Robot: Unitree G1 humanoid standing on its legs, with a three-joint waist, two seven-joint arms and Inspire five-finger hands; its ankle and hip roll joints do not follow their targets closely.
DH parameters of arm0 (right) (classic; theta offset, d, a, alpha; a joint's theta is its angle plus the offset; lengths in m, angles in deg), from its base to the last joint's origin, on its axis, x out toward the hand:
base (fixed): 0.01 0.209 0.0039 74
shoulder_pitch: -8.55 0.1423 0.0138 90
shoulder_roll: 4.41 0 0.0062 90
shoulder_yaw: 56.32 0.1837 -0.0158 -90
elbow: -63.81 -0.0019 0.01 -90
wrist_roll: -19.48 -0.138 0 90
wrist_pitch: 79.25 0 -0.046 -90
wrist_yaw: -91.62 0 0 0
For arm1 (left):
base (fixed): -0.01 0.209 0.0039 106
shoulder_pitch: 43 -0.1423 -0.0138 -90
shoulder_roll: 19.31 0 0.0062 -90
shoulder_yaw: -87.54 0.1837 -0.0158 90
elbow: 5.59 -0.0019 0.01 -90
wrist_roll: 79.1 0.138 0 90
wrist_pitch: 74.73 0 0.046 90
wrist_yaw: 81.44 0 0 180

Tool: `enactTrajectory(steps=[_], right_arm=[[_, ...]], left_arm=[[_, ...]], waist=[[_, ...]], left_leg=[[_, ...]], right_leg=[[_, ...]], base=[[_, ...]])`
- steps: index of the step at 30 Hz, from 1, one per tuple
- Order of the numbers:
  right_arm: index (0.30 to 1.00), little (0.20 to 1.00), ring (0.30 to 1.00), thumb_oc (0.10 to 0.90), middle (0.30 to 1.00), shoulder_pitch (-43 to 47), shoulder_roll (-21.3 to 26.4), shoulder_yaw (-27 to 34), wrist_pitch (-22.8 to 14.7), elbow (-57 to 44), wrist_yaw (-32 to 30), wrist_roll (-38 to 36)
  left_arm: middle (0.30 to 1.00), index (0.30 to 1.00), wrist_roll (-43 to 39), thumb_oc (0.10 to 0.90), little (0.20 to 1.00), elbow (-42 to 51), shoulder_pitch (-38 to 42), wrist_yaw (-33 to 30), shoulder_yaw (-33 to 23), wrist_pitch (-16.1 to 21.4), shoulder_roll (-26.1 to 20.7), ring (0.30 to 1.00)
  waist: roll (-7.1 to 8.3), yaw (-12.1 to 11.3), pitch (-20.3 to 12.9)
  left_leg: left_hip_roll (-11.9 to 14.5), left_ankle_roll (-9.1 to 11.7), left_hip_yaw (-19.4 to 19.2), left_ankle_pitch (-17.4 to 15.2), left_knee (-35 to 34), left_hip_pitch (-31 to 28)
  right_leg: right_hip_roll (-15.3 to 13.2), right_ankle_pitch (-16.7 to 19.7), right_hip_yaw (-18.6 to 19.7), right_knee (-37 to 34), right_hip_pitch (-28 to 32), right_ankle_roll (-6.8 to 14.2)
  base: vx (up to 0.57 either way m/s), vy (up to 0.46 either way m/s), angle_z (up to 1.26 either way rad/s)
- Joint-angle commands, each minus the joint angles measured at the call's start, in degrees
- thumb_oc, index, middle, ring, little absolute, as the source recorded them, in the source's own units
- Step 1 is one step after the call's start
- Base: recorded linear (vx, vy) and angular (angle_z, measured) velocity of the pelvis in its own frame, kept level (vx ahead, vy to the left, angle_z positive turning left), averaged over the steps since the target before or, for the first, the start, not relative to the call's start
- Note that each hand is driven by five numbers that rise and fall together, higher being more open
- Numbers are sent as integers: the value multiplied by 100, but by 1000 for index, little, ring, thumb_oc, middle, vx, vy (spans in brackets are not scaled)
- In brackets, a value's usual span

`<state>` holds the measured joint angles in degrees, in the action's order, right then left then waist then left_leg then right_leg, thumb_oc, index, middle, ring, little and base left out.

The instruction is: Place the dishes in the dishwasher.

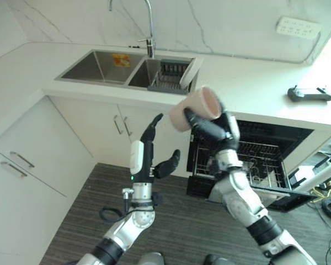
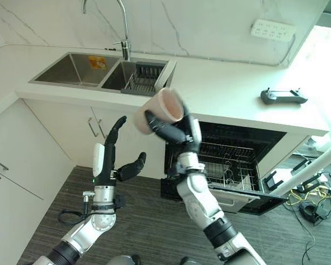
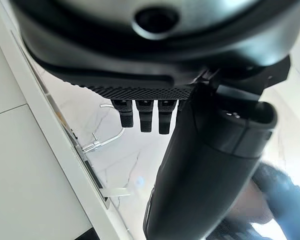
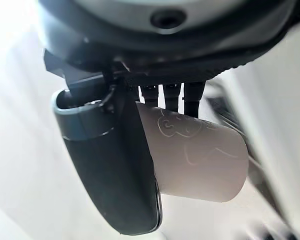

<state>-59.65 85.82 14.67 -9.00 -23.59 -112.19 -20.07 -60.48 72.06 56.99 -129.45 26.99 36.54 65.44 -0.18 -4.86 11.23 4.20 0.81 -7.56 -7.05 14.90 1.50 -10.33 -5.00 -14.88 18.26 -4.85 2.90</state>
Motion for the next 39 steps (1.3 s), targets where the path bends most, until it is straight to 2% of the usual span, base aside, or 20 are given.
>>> enactTrajectory(steps=[1, 6, 9, 12, 15, 19, 22, 31, 32, 36, 39], right_arm=[[300, 300, 300, 400, 300, 578, 111, 451, -587, -727, -339, 1286], [300, 300, 300, 400, 300, 279, 537, 805, -260, -583, -575, 2145], [300, 300, 300, 400, 300, 92, 853, 975, -53, -360, -486, 2626], [300, 300, 300, 400, 300, 60, 1074, 1030, 57, -67, -303, 2747], [300, 300, 300, 400, 300, 69, 1266, 1094, 132, 341, 57, 2137], [300, 300, 300, 400, 300, -2, 1294, 1266, 148, 665, 197, 1277], [300, 300, 300, 400, 300, -61, 1243, 1364, 63, 767, 490, 1063], [300, 300, 300, 400, 300, -216, 1172, 1486, 25, 796, 300, 1525], [300, 300, 300, 400, 300, -172, 1519, 1857, -103, 780, 497, 874], [300, 300, 300, 400, 300, -230, 1489, 1950, -167, 769, 725, 557], [300, 300, 300, 400, 300, -286, 1436, 2032, -128, 791, 751, 643]], left_arm=[[900, 900, 92, 800, 900, 735, 426, -177, -105, 227, -42, 900], [900, 900, 14, 800, 900, 780, 223, -125, -333, 209, -210, 900], [900, 900, -49, 800, 900, 810, 66, 40, -523, 253, -352, 900], [900, 900, -116, 800, 900, 825, -43, 217, -656, 322, -508, 900], [900, 900, -215, 800, 900, 785, -111, 376, -802, 416, -684, 900], [900, 900, -299, 800, 900, 803, -215, 656, -969, 375, -846, 900], [900, 900, -281, 800, 900, 756, -326, 670, -1013, 387, -874, 900], [900, 900, -319, 800, 900, 653, -569, 755, -1132, 400, -882, 900], [900, 900, -1739, 800, 900, 48, -152, 1874, -1148, 547, -330, 900], [900, 900, -1797, 800, 900, 191, -248, 1772, -1140, 434, -456, 900], [900, 900, -1766, 800, 900, 234, -301, 1914, -1121, 486, -506, 900]], waist=[[98, 128, -141], [100, 220, -131], [110, 245, -90], [132, 221, -50], [163, 173, 23], [178, 121, 110], [169, 117, 114], [122, 118, 61], [-18, 377, 345], [-12, 340, 284], [65, 299, 250]], left_leg=[[73, -82, 347, -906, 229, -8], [133, -51, 265, -906, 229, -21], [174, -27, 234, -886, 229, -4], [192, -9, 240, -863, 229, 48], [230, 18, 257, -807, 229, 130], [250, 25, 283, -755, 229, 211], [238, 19, 281, -765, 229, 177], [247, 33, 246, -783, 229, 81], [336, 152, 461, -144, 229, 624], [78, 11, 684, -343, 229, 480], [-53, -114, 717, -492, 229, 435]], right_leg=[[39, -917, 249, -107, 656, 204], [56, -914, 304, -107, 646, 223], [52, -896, 316, -107, 621, 238], [52, -885, 327, -107, 580, 255], [53, -857, 313, -107, 518, 275], [55, -826, 299, -107, 465, 287], [53, -829, 295, -107, 495, 291], [58, -882, 296, -107, 591, 284], [396, -879, 335, -107, 869, 32], [349, -823, 545, -107, 768, 102], [335, -769, 720, -107, 653, 183]], base=[[36, 25, -7], [40, 21, -5], [27, 1, -7], [6, -23, -3], [-19, -41, 3], [-49, -36, 7], [0, 0, 0], [8, -1, 0], [41, 44, 1], [115, 90, 5], [86, 10, -5]])
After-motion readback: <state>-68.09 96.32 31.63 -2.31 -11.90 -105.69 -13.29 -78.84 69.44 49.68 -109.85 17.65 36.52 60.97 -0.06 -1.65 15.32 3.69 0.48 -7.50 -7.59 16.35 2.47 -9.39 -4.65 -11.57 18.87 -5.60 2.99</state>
